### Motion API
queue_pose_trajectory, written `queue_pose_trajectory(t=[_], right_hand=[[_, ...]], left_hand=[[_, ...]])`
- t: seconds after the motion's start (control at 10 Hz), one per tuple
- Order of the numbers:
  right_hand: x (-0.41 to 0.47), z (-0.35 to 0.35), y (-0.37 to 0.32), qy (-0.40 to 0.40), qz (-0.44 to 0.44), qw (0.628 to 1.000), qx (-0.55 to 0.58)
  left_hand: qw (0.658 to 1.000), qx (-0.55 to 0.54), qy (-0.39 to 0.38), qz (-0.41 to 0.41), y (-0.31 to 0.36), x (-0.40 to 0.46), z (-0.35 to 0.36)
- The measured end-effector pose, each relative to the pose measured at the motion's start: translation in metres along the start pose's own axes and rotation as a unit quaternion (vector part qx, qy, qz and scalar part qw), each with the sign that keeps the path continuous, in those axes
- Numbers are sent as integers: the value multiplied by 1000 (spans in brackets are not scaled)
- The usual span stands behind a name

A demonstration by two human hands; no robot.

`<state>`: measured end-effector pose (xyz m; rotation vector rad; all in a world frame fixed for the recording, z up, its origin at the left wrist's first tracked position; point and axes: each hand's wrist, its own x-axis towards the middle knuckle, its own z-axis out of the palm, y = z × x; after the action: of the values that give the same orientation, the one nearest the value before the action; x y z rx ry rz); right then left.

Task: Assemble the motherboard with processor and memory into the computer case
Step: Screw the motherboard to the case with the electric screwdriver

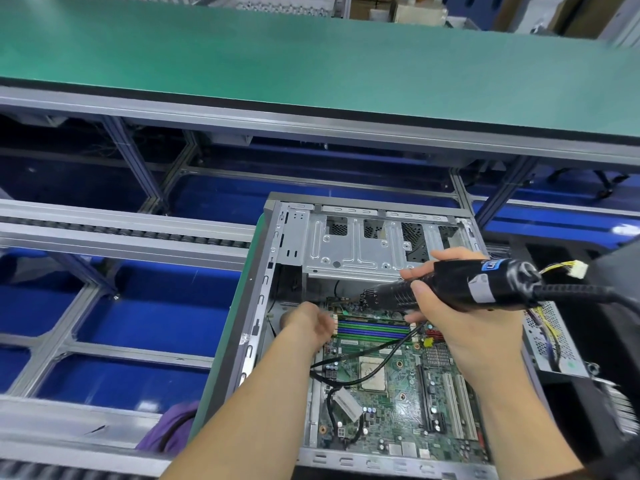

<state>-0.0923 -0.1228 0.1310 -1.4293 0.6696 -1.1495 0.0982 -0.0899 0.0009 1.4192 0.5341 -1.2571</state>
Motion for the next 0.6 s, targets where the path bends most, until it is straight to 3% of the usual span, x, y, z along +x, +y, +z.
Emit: queue_pose_trajectory(t=[0.1,0.2,0.3,0.4,0.6], right_hand=[[0,1,1,5,2,1000,-6],[3,-8,0,-40,41,997,-44],[6,-19,0,-117,93,980,-131],[7,-19,1,-99,84,984,-125],[3,-18,8,-19,35,999,-25]], left_hand=[[986,73,105,110,0,7,-4],[906,291,189,240,-4,7,-16],[833,423,185,304,-14,12,-19],[801,464,185,329,-18,13,-18],[661,595,203,409,-19,15,-14]])
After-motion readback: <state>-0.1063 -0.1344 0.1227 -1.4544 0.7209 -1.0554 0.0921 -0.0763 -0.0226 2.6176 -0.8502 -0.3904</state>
